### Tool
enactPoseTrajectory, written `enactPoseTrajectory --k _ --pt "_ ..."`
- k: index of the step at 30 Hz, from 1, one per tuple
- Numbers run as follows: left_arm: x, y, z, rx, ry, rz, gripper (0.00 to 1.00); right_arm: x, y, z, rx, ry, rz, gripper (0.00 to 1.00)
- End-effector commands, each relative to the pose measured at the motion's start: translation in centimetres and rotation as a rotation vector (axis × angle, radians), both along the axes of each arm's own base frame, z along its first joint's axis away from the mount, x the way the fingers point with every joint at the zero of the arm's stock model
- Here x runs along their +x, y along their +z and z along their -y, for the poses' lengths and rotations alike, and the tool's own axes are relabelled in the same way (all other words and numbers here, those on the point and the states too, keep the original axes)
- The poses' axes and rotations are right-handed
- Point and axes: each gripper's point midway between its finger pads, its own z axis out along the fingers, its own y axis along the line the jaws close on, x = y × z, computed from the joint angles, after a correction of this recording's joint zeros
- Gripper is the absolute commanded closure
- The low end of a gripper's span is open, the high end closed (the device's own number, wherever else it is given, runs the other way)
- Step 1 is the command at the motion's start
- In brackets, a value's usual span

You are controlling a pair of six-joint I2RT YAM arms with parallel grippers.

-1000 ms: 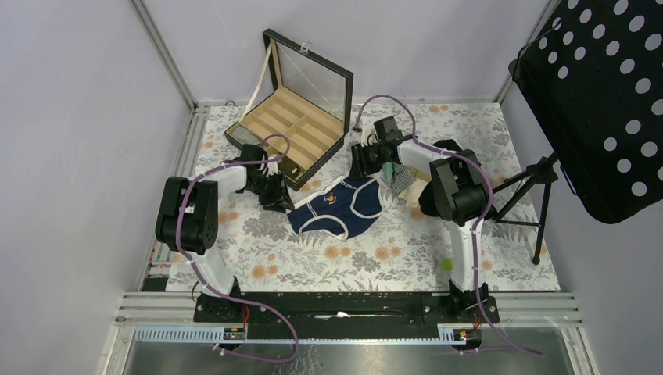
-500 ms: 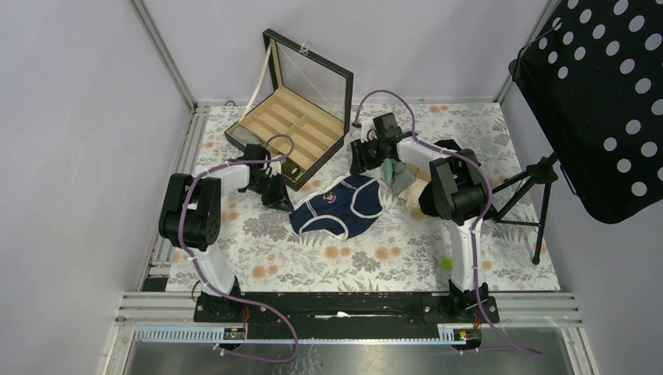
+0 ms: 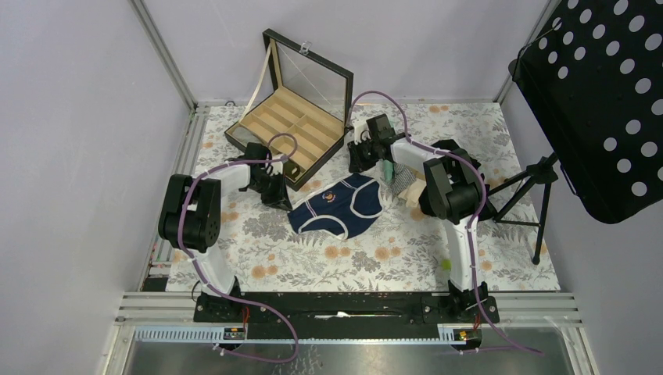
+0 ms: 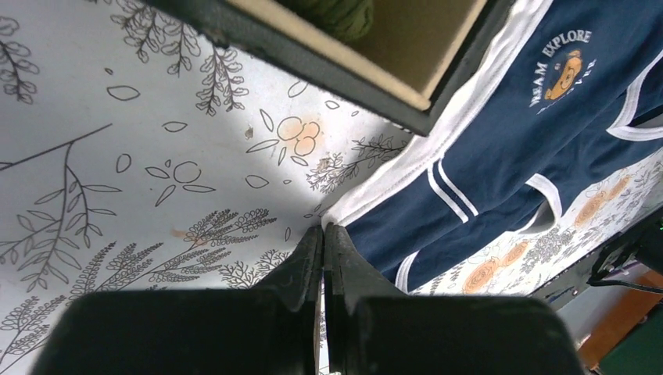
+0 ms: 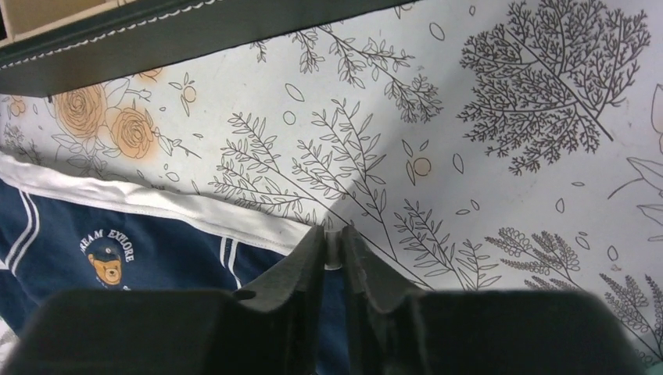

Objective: Roll the underwear
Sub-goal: Flatten out the underwear at the center of the board.

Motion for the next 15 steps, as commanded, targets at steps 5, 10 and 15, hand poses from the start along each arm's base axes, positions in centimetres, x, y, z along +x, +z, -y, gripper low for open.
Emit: enactPoseTrajectory --k 5,10,15 --pt "3.4 3.5 -0.6 0.059 -0.037 0.176 1.00 -0.4 1.8 -0.2 -0.011 0.041 0.038 1.00" --pt "6.4 7.3 -0.9 0.091 -0.055 0.316 1.00 0.8 10.6 -0.8 0.104 0.018 0.172 1.00" --pt "8.3 13.4 -0.4 0.069 -0.099 0.496 1.00 -0.2 18.7 -0.3 0.190 -0.018 0.285 1.00"
